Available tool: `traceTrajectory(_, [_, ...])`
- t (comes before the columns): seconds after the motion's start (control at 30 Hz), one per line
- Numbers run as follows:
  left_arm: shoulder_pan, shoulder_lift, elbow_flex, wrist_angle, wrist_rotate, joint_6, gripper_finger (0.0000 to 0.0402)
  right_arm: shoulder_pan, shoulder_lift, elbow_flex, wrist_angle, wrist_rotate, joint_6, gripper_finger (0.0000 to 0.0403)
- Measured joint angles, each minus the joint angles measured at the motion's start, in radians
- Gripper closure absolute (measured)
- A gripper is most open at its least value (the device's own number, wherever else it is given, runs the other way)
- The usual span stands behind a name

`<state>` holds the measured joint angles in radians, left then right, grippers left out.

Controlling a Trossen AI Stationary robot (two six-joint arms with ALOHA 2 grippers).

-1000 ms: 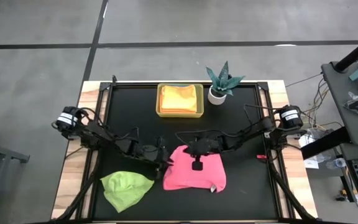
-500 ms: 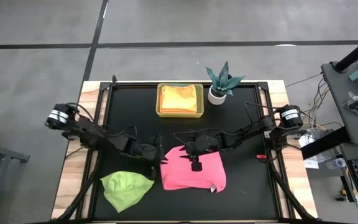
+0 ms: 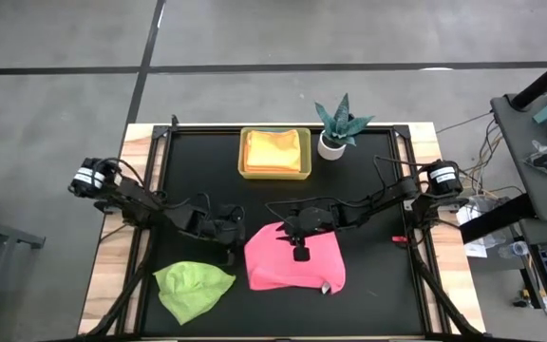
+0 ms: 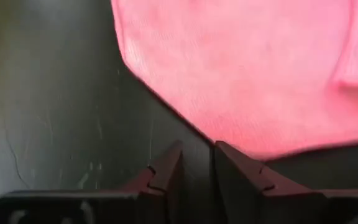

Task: Fold microfiber towels
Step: Fold the pink microfiber cloth

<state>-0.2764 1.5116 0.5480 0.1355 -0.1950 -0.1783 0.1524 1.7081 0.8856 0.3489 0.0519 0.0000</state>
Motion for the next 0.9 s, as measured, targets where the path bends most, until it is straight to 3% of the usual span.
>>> traceTrajectory(0.2, [0.000, 0.129, 0.043, 0.186, -0.006, 0.001, 0.0299, 0.000, 0.001, 0.000, 0.009, 0.000, 0.038, 0.0307])
traceTrajectory(0.33, [0.000, 0.174, 0.084, 0.258, -0.010, 0.009, 0.0293, -0.001, 0.008, 0.004, -0.001, -0.008, 0.085, 0.0292])
traceTrajectory(0.67, [0.000, 0.179, 0.126, 0.278, -0.014, 0.011, 0.0291, -0.021, 0.053, 0.018, 0.067, -0.007, 0.042, 0.0230])
traceTrajectory(0.9, [0.000, 0.174, 0.126, 0.281, -0.014, 0.022, 0.0291, -0.036, 0.181, 0.051, 0.165, -0.004, 0.002, 0.0223])
